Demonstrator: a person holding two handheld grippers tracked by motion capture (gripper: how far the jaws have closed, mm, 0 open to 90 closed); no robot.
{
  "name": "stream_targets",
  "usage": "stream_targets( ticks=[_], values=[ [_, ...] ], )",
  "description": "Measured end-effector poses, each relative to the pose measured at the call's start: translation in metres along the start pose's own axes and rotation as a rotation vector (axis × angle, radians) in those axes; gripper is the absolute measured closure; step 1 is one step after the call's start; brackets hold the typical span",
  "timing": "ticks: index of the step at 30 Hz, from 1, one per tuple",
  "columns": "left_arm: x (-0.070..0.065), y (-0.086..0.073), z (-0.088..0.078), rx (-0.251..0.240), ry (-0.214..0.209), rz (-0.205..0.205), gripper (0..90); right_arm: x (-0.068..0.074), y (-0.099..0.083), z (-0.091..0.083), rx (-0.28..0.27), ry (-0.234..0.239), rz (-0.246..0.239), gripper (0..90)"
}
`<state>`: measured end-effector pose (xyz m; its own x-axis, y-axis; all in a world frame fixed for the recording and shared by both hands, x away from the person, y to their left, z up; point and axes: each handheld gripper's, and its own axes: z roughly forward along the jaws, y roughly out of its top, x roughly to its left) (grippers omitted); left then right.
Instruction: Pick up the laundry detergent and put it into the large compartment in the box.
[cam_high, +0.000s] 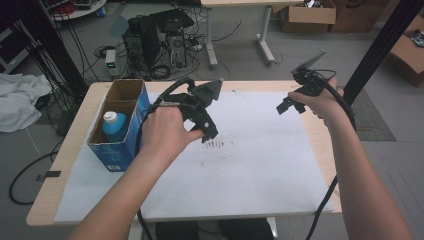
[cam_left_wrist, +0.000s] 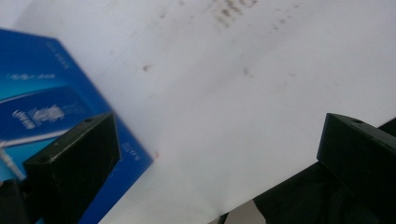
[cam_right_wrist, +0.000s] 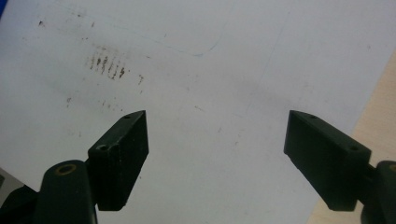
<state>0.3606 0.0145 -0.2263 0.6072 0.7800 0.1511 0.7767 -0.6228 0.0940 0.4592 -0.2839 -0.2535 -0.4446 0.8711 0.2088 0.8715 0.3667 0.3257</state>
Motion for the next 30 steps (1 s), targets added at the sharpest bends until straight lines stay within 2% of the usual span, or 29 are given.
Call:
stream_targets(
  ticks=[3,4,8,11,30],
  values=[
    [-0.014,0.003,0.003,-0.005,0.001,0.034,0.1,-0.001,-0.001,-0.001,0.001,-0.002,0.001,22.1],
    [-0.014,0.003,0.003,-0.005,0.001,0.034,0.1,-0.001,-0.001,-0.001,0.001,-0.002,0.001,22.1],
    [-0.025,0.005,0.006,-0.006,0.001,0.075,0.1,0.0,-0.002,-0.001,0.002,-0.003,0.0,22.0],
    [-0.029,0.006,0.008,-0.002,-0.007,0.083,0.1,0.0,-0.001,-0.001,0.001,-0.004,-0.002,22.0],
    [-0.027,0.004,0.01,0.004,-0.018,0.076,0.1,0.002,-0.002,0.0,0.008,-0.006,-0.003,22.0]
  ],
)
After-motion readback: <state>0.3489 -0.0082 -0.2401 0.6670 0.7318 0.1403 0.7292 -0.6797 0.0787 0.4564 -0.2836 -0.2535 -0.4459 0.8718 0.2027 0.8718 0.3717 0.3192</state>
